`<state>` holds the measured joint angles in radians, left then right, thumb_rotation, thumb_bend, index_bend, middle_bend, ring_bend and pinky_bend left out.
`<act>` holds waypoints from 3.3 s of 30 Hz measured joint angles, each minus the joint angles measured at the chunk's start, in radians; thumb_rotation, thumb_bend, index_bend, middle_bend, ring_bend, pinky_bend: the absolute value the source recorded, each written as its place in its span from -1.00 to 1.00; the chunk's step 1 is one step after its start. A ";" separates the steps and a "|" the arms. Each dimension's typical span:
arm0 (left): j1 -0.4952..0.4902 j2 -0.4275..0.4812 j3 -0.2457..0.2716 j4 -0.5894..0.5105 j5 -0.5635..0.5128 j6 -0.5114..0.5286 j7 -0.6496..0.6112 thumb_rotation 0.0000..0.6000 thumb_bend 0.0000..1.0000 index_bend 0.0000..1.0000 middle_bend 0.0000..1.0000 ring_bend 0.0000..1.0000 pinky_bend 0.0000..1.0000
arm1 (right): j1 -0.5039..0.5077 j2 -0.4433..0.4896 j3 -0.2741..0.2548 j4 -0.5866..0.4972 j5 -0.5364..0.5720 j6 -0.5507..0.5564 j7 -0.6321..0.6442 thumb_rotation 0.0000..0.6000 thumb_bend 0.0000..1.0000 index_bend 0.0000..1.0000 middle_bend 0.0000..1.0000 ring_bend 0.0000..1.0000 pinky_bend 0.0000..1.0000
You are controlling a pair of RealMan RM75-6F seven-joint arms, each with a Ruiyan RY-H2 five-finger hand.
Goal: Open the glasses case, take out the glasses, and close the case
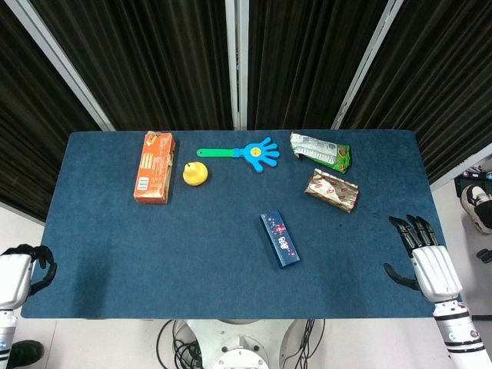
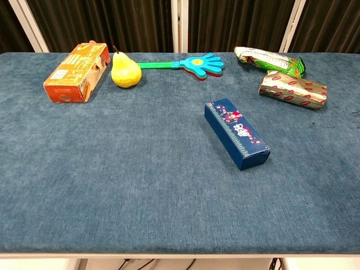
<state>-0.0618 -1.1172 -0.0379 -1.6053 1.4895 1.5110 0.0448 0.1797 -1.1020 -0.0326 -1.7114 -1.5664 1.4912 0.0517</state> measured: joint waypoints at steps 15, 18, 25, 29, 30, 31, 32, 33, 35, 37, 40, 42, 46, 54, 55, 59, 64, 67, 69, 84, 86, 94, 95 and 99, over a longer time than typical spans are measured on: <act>0.005 -0.003 0.000 -0.002 0.002 0.007 0.012 1.00 -0.24 0.22 0.25 -0.09 0.03 | 0.034 -0.010 0.023 0.024 -0.013 -0.085 0.011 1.00 -0.55 -0.93 -0.76 -1.00 -1.00; 0.005 -0.003 0.000 -0.002 0.003 0.009 0.011 1.00 -0.24 0.22 0.25 -0.09 0.03 | 0.069 -0.021 0.036 0.033 0.001 -0.147 0.003 1.00 -0.54 -0.93 -0.76 -1.00 -1.00; 0.006 -0.002 0.000 -0.002 0.002 0.008 0.009 1.00 -0.24 0.22 0.25 -0.09 0.03 | 0.203 -0.119 0.085 0.096 0.068 -0.365 -0.065 1.00 -0.72 -0.98 -0.84 -1.00 -1.00; 0.007 -0.002 0.000 -0.001 0.002 0.009 0.006 1.00 -0.24 0.22 0.25 -0.09 0.03 | 0.292 -0.232 0.113 0.168 0.109 -0.477 -0.122 1.00 -0.83 -1.00 -0.90 -1.00 -1.00; 0.007 -0.002 0.000 -0.001 0.003 0.009 0.005 1.00 -0.24 0.22 0.25 -0.09 0.03 | 0.308 -0.256 0.118 0.184 0.114 -0.492 -0.134 1.00 -0.83 -1.00 -0.90 -1.00 -1.00; 0.008 -0.002 0.000 -0.001 0.003 0.009 0.004 1.00 -0.24 0.22 0.25 -0.09 0.03 | 0.323 -0.280 0.123 0.201 0.119 -0.504 -0.146 1.00 -0.83 -1.00 -0.90 -1.00 -1.00; 0.008 -0.001 0.000 -0.001 0.003 0.009 0.002 1.00 -0.24 0.22 0.25 -0.09 0.03 | 0.342 -0.310 0.128 0.225 0.123 -0.519 -0.160 1.00 -0.83 -1.00 -0.90 -1.00 -1.00; 0.008 -0.001 0.000 0.000 0.003 0.009 0.001 1.00 -0.24 0.22 0.25 -0.09 0.03 | 0.354 -0.332 0.132 0.243 0.125 -0.527 -0.168 1.00 -0.83 -1.00 -0.90 -1.00 -1.00; 0.008 -0.001 0.001 0.000 0.003 0.009 -0.002 1.00 -0.24 0.22 0.25 -0.09 0.03 | 0.380 -0.380 0.139 0.286 0.127 -0.543 -0.181 1.00 -0.83 -1.00 -0.91 -1.00 -1.00; 0.009 0.000 0.001 0.001 0.004 0.009 -0.004 1.00 -0.24 0.22 0.25 -0.09 0.03 | 0.400 -0.418 0.143 0.320 0.126 -0.552 -0.189 1.00 -0.83 -1.00 -0.91 -1.00 -1.00; 0.009 0.000 0.001 0.001 0.004 0.009 -0.008 1.00 -0.24 0.22 0.26 -0.09 0.03 | 0.435 -0.471 0.149 0.357 0.118 -0.564 -0.193 1.00 -0.83 -1.00 -0.92 -1.00 -1.00; 0.009 0.001 0.001 0.001 0.005 0.008 -0.009 1.00 -0.24 0.22 0.26 -0.09 0.03 | 0.460 -0.500 0.152 0.363 0.103 -0.569 -0.186 1.00 -0.83 -1.00 -0.92 -1.00 -1.00; 0.009 0.001 0.001 0.002 0.005 0.008 -0.011 1.00 -0.24 0.22 0.26 -0.09 0.03 | 0.506 -0.540 0.159 0.354 0.076 -0.585 -0.168 1.00 -0.83 -1.00 -0.92 -1.00 -1.00; 0.008 0.002 0.000 0.004 0.004 0.005 -0.021 1.00 -0.24 0.22 0.26 -0.09 0.03 | 0.595 -0.626 0.222 0.359 0.134 -0.650 -0.214 1.00 -0.84 -1.00 -0.82 -1.00 -1.00; 0.008 0.002 0.000 0.004 0.004 0.005 -0.023 1.00 -0.24 0.22 0.26 -0.09 0.03 | 0.600 -0.631 0.230 0.361 0.153 -0.658 -0.221 1.00 -0.84 -1.00 -0.80 -1.00 -1.00; 0.008 0.004 0.000 0.004 0.004 0.004 -0.026 1.00 -0.24 0.22 0.26 -0.09 0.03 | 0.610 -0.618 0.252 0.350 0.235 -0.687 -0.237 1.00 -0.81 -1.00 -0.74 -1.00 -1.00; 0.008 0.003 0.000 0.003 0.004 0.003 -0.023 1.00 -0.24 0.22 0.26 -0.09 0.03 | 0.601 -0.533 0.245 0.298 0.269 -0.721 -0.212 1.00 -0.67 -1.00 -0.69 -1.00 -1.00; 0.008 0.003 0.000 0.002 0.003 0.003 -0.019 1.00 -0.24 0.22 0.26 -0.09 0.03 | 0.599 -0.477 0.237 0.267 0.284 -0.752 -0.177 1.00 -0.62 -0.94 -0.64 -1.00 -1.00; 0.008 0.003 0.000 0.001 0.003 0.003 -0.017 1.00 -0.24 0.22 0.26 -0.09 0.03 | 0.603 -0.455 0.231 0.256 0.290 -0.771 -0.155 1.00 -0.54 -0.84 -0.59 -1.00 -1.00; 0.007 0.004 -0.001 0.001 0.000 0.000 -0.021 1.00 -0.24 0.22 0.26 -0.09 0.03 | 0.636 -0.436 0.197 0.268 0.309 -0.799 -0.128 1.00 -0.39 -0.51 -0.47 -1.00 -1.00; 0.007 0.004 -0.001 0.001 0.000 0.000 -0.021 1.00 -0.24 0.22 0.26 -0.09 0.03 | 0.638 -0.436 0.193 0.271 0.313 -0.800 -0.125 1.00 -0.37 -0.50 -0.46 -1.00 -1.00; 0.006 0.004 -0.002 0.000 -0.001 -0.001 -0.021 1.00 -0.24 0.22 0.26 -0.09 0.03 | 0.646 -0.437 0.183 0.279 0.320 -0.801 -0.118 1.00 -0.33 -0.46 -0.43 -1.00 -1.00; 0.006 0.004 -0.002 0.000 -0.001 -0.001 -0.022 1.00 -0.24 0.22 0.26 -0.09 0.03 | 0.646 -0.435 0.182 0.279 0.320 -0.800 -0.117 1.00 -0.33 -0.46 -0.43 -1.00 -1.00; 0.006 0.004 -0.002 0.001 0.000 -0.001 -0.023 1.00 -0.24 0.22 0.26 -0.09 0.03 | 0.646 -0.428 0.177 0.274 0.320 -0.796 -0.115 1.00 -0.32 -0.46 -0.43 -1.00 -1.00</act>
<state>-0.0556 -1.1131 -0.0396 -1.6045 1.4891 1.5099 0.0215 0.8258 -1.5304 0.1444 -1.4378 -1.2462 0.6957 -0.0635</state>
